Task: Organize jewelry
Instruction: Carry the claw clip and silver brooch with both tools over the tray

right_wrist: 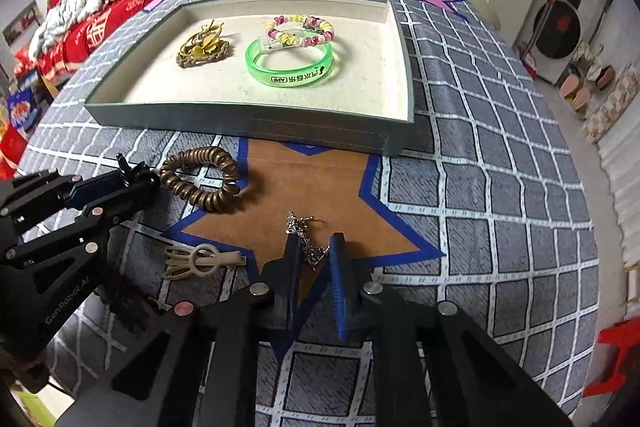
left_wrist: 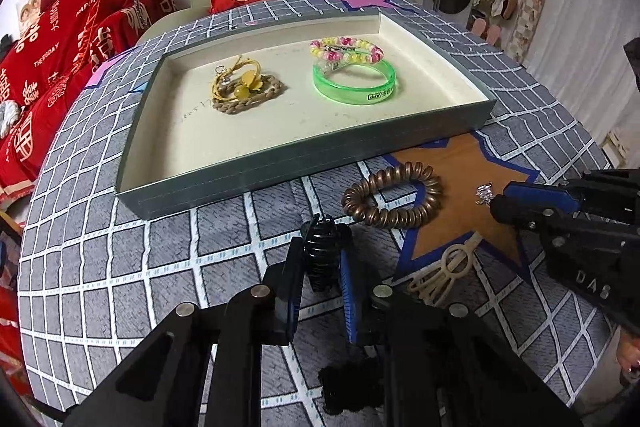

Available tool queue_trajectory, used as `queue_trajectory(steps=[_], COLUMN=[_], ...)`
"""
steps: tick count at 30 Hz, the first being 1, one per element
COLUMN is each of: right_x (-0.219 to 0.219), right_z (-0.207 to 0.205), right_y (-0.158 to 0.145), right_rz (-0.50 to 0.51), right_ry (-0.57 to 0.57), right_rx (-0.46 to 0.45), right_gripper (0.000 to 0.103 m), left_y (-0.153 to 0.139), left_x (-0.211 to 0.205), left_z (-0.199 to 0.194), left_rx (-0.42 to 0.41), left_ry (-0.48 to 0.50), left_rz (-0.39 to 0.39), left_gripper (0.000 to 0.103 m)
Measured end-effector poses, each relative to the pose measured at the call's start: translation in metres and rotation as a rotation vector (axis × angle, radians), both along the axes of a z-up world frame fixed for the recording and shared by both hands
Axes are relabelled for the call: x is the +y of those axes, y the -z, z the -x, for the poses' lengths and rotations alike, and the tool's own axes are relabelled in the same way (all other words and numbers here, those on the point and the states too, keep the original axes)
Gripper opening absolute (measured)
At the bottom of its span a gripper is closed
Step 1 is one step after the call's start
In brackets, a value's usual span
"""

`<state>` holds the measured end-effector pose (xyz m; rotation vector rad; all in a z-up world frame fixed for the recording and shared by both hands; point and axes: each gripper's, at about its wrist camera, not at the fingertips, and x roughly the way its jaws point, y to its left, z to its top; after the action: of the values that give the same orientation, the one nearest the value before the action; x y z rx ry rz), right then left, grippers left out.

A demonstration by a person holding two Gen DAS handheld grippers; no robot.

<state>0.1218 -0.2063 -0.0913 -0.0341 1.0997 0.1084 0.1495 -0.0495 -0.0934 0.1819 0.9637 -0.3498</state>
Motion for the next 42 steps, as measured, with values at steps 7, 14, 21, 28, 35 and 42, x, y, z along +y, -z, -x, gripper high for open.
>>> queue_trajectory(steps=[7,14,21,28,35,42], right_x=[-0.021,-0.031,-0.026,-0.011,-0.034,-0.053], right_z=[0.007,0.011,0.001,-0.002,0.009,0.013], right_y=[-0.008,-0.008,0.001,0.004,-0.006,-0.038], right_rz=[-0.088,-0.145,-0.086,0.031,-0.102,-0.194], right_ry=[0.039,0.039,0.064,0.031,0.08,0.105], right_rx=[0.002,0.017,0.01,-0.018,-0.032,-0.075], right_gripper=[0.006,0.006,0.052,0.014,0.014,0.014], left_y=[-0.011,-0.017,-0.017,-0.016,-0.021,-0.039], left_x=[0.013,0.023,0.024,0.024,0.028,0.036], left_z=[0.006,0.01,0.014,0.015,0.019,0.018], left_rx=[-0.009,-0.022,-0.022,-0.019,-0.031,-0.054], left_ry=[-0.025,-0.041,-0.041,-0.043,-0.043,-0.049], left_rz=[0.037,0.055,0.057,0.055,0.059,0.066], left_gripper=[0.025,0.025,0.025,0.025,0.025,0.025])
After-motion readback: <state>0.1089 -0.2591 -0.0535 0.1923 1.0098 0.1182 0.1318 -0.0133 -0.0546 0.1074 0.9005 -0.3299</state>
